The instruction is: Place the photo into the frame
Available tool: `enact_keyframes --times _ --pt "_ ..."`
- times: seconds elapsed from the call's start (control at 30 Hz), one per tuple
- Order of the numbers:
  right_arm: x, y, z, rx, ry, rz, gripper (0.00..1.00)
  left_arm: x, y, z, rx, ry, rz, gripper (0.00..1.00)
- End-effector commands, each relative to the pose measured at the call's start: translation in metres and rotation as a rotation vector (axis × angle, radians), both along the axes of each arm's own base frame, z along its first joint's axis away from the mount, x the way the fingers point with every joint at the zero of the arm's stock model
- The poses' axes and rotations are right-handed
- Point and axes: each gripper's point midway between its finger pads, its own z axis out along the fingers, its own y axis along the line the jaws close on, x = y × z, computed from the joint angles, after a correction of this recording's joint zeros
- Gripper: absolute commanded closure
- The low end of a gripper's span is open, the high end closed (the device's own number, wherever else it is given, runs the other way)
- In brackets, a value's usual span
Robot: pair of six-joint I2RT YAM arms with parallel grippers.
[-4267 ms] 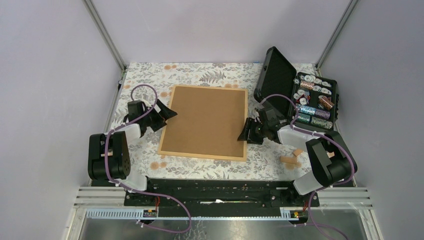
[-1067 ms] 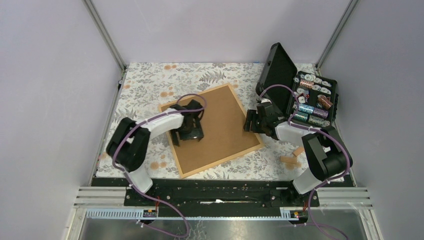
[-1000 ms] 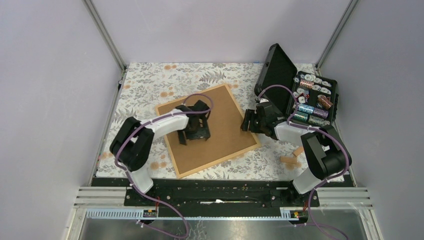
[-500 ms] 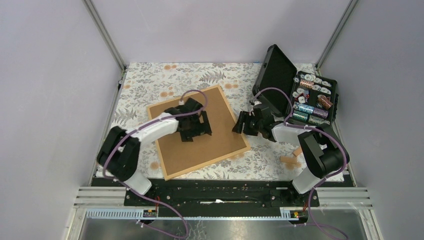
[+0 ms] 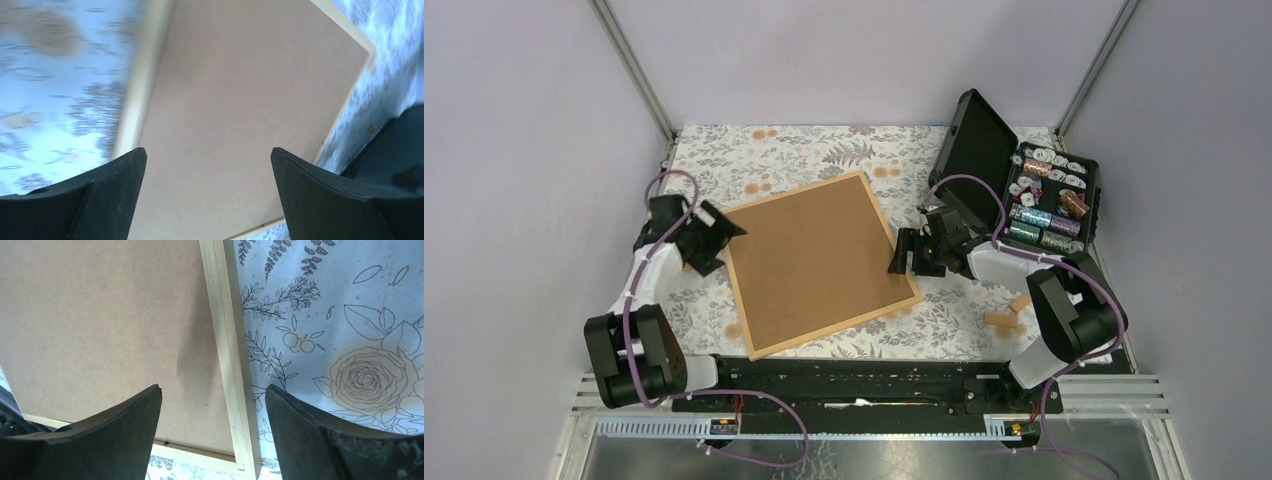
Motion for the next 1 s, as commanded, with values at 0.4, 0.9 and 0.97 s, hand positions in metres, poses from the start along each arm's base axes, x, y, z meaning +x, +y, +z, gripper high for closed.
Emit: enact_keyframes --times 0.4,0.9,0.97 --pt "-0.011 0.004 0.002 -0.062 0.068 0.125 0.06 -0.048 -0.072 -0.062 -0.217 0.089 -0.113 0.01" --pt "0.001 -0.024 0.018 -0.223 0.007 0.078 0.01 -0.018 -0.084 0.005 -0.102 -0.051 -0.246 0.01" --pt "0.003 -0.026 0.024 -0.234 -0.016 0.075 0.01 -0.002 -0.068 0.007 -0.08 -0.064 -0.219 0.01"
